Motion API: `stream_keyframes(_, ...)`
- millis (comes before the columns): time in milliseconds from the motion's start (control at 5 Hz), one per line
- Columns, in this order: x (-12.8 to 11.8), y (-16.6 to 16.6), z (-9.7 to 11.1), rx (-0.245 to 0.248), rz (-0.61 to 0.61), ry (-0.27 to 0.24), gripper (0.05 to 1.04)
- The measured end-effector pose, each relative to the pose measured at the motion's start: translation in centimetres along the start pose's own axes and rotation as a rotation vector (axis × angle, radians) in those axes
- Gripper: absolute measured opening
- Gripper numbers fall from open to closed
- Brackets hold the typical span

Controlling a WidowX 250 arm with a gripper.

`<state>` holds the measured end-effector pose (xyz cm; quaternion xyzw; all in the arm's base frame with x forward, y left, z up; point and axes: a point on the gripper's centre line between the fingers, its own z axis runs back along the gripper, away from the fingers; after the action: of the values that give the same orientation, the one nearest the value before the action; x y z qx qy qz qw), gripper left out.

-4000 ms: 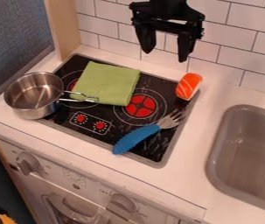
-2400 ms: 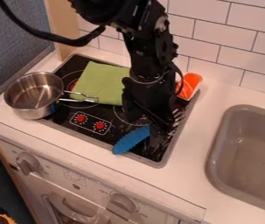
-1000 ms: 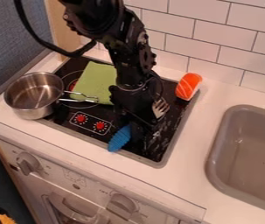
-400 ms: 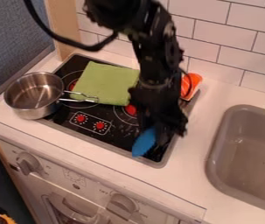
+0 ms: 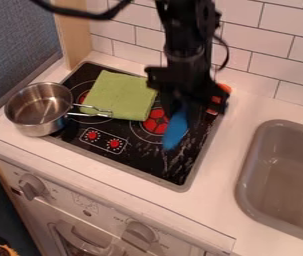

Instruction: Put the blue fork on top of the green cloth

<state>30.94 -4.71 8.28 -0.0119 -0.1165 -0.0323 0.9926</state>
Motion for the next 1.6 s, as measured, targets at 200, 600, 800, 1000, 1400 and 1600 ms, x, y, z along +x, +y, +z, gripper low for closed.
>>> stream_keyframes(200, 1.6, 1.1, 1.3, 0.012, 0.185, -0.036, 0.415)
stream_keyframes(600, 4.5, 5.0, 3.4, 0.035, 0.452, -0.099, 0.415)
stream_keyframes(800, 4.8, 7.1, 2.1, 0.054, 0.561, -0.075, 0.415)
stream_keyframes(1000, 5.5, 9.7, 0.3, 0.083, 0.635, -0.062, 0.415)
stream_keyframes(1400, 6.3, 11.4, -2.7, 0.113, 0.633, -0.022, 0.414)
stream_keyframes(1600, 6.0, 12.1, -4.1, 0.120, 0.634, 0.003, 0.414)
